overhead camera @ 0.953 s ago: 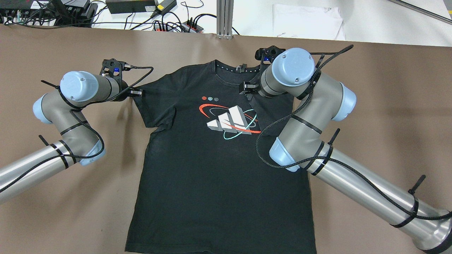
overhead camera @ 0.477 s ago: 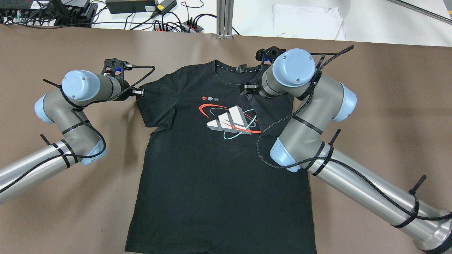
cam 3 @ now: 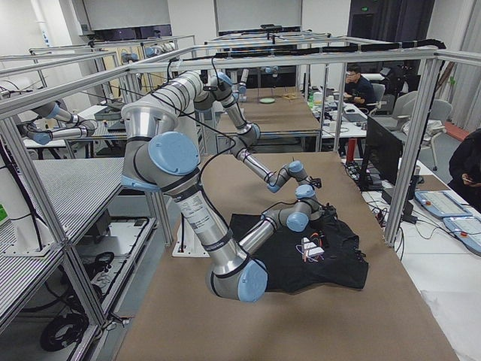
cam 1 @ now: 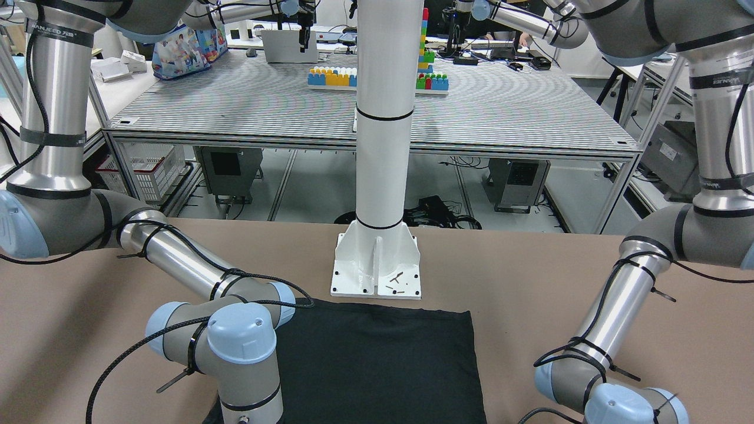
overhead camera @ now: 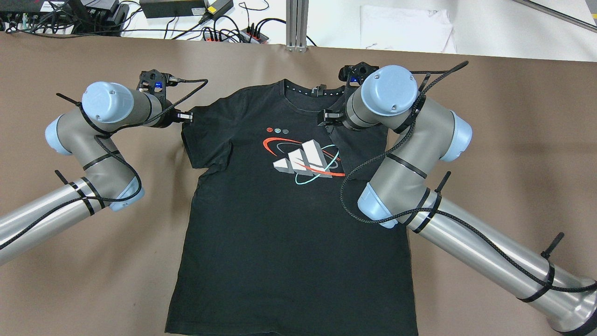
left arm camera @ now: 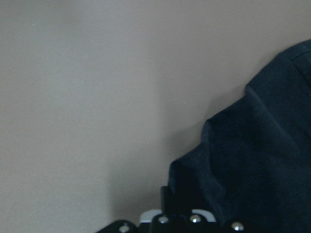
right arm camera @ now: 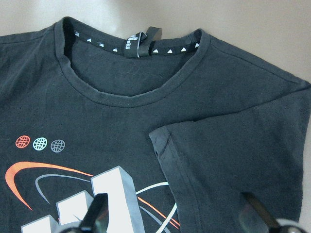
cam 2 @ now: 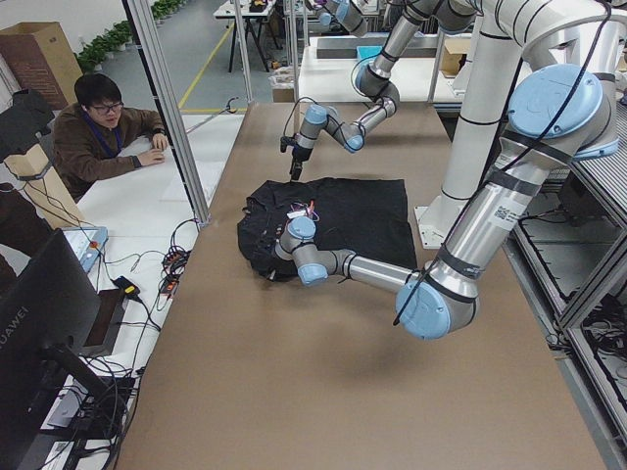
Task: Fold clothes
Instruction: 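Fold the sleeve with the left gripper inward over the chest toward the right gripper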
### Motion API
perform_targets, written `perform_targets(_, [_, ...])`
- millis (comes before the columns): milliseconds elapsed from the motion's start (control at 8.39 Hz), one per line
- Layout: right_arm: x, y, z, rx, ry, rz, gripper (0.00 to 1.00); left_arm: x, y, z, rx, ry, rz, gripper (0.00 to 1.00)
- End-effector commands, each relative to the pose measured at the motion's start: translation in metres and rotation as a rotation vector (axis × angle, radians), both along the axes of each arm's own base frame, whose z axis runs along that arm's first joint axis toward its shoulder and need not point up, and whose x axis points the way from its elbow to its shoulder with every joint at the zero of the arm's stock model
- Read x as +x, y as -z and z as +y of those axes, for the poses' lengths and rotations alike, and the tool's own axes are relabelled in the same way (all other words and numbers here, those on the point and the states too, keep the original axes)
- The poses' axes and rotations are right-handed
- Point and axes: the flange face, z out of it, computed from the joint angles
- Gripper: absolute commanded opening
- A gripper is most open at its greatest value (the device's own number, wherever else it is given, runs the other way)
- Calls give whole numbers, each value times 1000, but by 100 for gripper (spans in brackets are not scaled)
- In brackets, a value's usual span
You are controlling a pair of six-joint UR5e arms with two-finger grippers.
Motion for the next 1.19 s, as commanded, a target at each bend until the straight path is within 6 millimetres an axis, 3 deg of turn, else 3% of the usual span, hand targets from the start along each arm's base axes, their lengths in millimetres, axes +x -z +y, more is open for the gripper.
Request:
perform_targets(0, [0,0,0,0,-1,-1,94,-15,48,3,-42,-17,4,0])
perform_targets(238, [1,-1,1,-1,-1,0,94,-9,94,1,-106,18,26,0])
perform_targets(477, [1,0,1,1,-1,-3,94,9,133,1,-166,58,65,0])
perform_targets(953, [-6,2,7,0,1,-7,94,92,210,39,-237,119,91,0])
perform_targets(1072, [-6,0,8,-2,0,-7,94,105,213,50,-239,124,91,0])
